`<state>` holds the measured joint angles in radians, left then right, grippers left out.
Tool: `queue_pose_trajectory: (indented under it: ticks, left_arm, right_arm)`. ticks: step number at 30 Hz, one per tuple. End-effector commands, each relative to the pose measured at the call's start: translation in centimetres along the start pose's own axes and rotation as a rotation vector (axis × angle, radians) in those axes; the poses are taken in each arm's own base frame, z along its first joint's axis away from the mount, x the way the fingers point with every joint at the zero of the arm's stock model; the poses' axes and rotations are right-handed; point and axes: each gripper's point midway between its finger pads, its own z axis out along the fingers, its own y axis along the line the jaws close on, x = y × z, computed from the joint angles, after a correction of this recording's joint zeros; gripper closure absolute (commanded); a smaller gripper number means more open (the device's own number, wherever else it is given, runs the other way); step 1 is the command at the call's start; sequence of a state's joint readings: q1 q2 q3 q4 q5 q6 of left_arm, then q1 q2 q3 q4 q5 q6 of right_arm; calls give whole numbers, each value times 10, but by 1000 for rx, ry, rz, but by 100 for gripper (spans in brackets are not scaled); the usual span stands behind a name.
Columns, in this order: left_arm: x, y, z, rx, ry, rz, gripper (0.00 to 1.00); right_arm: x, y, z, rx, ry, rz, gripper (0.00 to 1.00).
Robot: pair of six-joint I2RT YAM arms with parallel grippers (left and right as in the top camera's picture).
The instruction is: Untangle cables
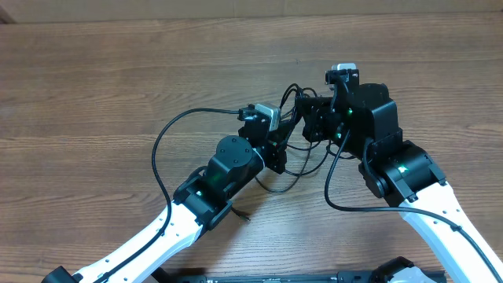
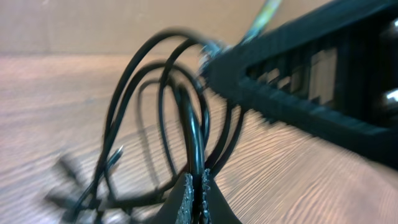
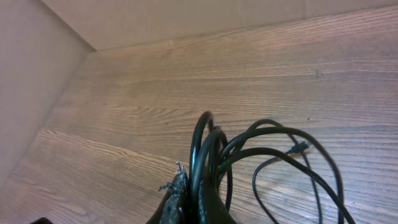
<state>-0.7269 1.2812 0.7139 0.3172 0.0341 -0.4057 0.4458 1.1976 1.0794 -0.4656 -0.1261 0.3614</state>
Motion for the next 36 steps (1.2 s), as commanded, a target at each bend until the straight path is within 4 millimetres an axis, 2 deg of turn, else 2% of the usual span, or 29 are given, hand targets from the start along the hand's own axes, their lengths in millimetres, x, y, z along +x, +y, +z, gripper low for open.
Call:
queue_pose_trajectory:
  ticks: [1,10,19,21,22,23,24,27,30,36]
  left_arm:
    - [3,22,-1,-121,3,-5,96]
    - [4,36,-3,-198,-3,-40,96]
    - [4,31,-2,-171,-2,-53,96]
    - [3,22,-1,-124,1,-67,86]
    - [2,15,0,-87,0,-68,73]
    - [0,11,0,-64,-3,-68,65]
    - [-2,4,0,-28,-6,-68,51]
    - [-4,-7,0,31,-7,-67,30]
    - [-4,-12,0,63,-2,-66,24]
    - [-3,-14,0,73,3,-66,25]
  right_arm:
    - [-17,7,-8,-16,-44,-44,96]
    - [-16,7,-8,-14,-42,-55,96]
    - [-16,7,-8,-14,-42,-57,96]
    - [-16,7,-8,-14,-42,-57,96]
    - [-16,7,-8,-14,-42,-57,96]
    - [-16,7,-8,-14,-42,-57,96]
    - [-16,7,-8,-15,-42,-57,96]
    - [-16,7,-8,-15,-42,-57,96]
    - [-16,7,-8,-15,-42,-57,96]
    - [-16,8,-8,-17,-41,-57,96]
